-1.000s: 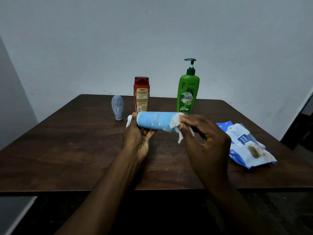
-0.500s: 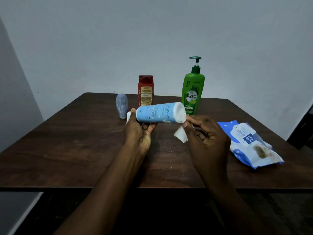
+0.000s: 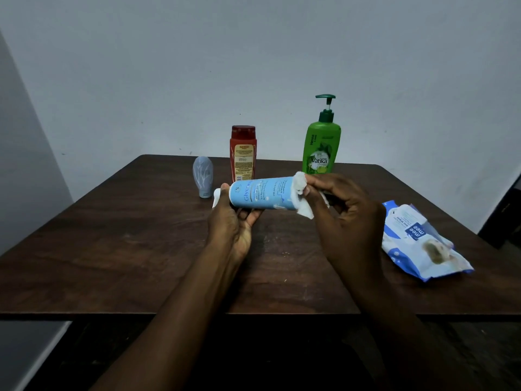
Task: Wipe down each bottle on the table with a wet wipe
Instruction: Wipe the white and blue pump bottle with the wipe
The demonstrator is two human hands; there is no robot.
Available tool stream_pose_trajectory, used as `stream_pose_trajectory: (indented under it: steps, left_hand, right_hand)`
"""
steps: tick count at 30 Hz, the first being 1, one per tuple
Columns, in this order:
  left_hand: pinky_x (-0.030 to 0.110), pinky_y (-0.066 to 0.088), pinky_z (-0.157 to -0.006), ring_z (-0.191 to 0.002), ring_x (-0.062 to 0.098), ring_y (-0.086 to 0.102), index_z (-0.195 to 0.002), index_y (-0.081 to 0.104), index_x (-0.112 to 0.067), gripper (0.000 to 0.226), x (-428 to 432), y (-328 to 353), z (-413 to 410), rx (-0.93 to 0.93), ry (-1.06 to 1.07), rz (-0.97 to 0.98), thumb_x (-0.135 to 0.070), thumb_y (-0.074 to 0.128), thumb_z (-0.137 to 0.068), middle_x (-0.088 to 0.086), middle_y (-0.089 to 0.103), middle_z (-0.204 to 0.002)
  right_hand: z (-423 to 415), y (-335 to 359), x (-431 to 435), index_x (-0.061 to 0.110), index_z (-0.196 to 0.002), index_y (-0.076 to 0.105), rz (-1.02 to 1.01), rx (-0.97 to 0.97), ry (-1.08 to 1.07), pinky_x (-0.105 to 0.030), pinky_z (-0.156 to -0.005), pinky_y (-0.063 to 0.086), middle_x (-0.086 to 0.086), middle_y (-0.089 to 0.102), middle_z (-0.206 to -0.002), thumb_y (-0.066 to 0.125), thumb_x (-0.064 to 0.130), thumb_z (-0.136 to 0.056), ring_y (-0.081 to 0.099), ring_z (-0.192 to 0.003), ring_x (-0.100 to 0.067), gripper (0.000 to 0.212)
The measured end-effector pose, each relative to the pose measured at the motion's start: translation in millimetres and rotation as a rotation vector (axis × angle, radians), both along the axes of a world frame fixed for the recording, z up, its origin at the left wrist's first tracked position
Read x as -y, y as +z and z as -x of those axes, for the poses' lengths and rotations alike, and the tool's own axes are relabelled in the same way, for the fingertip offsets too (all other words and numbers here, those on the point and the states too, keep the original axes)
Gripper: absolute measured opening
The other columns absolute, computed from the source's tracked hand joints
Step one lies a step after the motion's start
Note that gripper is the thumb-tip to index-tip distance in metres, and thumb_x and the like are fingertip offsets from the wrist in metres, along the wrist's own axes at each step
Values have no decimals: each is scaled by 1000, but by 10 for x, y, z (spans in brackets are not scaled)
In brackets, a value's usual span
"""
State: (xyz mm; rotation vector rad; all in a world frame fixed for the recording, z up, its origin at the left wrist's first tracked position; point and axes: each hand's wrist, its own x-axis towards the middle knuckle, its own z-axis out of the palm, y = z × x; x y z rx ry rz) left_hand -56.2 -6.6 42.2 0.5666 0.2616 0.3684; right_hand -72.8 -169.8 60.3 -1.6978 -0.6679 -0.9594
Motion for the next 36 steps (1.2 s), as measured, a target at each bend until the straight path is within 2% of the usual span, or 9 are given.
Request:
stream_pose_trajectory:
  steps: [3, 6, 12, 15, 22, 28, 30, 33, 36]
  left_hand:
    - [39, 62, -68, -90, 23, 70, -114, 54, -12, 18, 12, -4, 10, -13, -12, 4, -28, 50, -105, 12, 69, -99]
    - [40, 62, -69, -92, 23, 70, -120, 53, -13, 22, 14, 0, 21, -9, -6, 10, -28, 50, -105, 12, 69, -101]
    - [43, 59, -80, -92, 22, 70, -104, 54, -19, 12, 23, 4, 17, 4, 28, -1, -28, 47, -106, 10, 69, -102]
    - [40, 60, -76, -92, 20, 70, -103, 55, -20, 13, 35, -5, 2, 10, 64, -34, -30, 46, -106, 9, 69, -103]
    - [33, 63, -68, -97, 19, 72, -118, 54, -20, 22, -4, 20, 30, 51, 225, -265, -35, 44, -107, 5, 70, -101]
    - [37, 63, -74, -101, 13, 73, -105, 57, -36, 8, 91, 98, 147, 135, 304, -454, -31, 50, -105, -2, 72, -103]
    - [38, 63, -76, -100, 12, 73, -108, 58, -30, 7, 123, 118, 169, 171, 303, -499, -30, 52, -104, -7, 73, -98]
    - [41, 63, -79, -105, 13, 72, -125, 56, -12, 29, 177, 154, 211, 199, 299, -546, -28, 56, -101, -8, 74, -99]
    - [40, 63, -81, -106, 14, 71, -120, 60, -18, 22, 220, 148, 252, 256, 262, -644, -26, 59, -100, -11, 73, -100]
  right_hand:
    - [-44, 27, 19, 15, -106, 76, -21, -23, -12, -13, -84, 50, 9, 71, -102, 71, 6, -89, 65, -98, 4, 19]
    - [-76, 23, 35, 18, -107, 75, -63, -111, 9, -19, -83, 54, 10, 72, -102, 71, 9, -90, 67, -98, 0, 20]
    - [-54, -114, 71, 19, -106, 76, -188, -401, 84, -20, -78, 57, 3, 76, -98, 74, 15, -89, 72, -89, -6, 18]
    - [13, -164, 78, 18, -105, 76, -250, -478, 141, -21, -77, 57, 2, 76, -97, 75, 14, -87, 73, -90, -8, 18]
    - [241, -128, 102, 22, -98, 73, -145, -368, 176, -2, -78, 47, 4, 67, -114, 68, -8, -85, 62, -105, 8, 33]
    - [191, -178, 156, 10, -106, 76, 47, -30, -68, -16, -94, 50, 3, 71, -117, 75, 3, -85, 63, -113, -3, 23]
    - [131, -232, 141, 9, -114, 74, 89, -25, -76, -11, -99, 44, 1, 69, -123, 72, -1, -87, 61, -118, -3, 28]
    - [116, -325, 56, 9, -130, 64, 138, -80, -23, -5, -103, 35, 0, 60, -138, 65, 6, -94, 53, -130, -6, 36]
    - [155, -366, -68, 10, -144, 50, 198, -91, 44, -17, -110, 36, 2, 48, -151, 58, 19, -98, 42, -140, -6, 48]
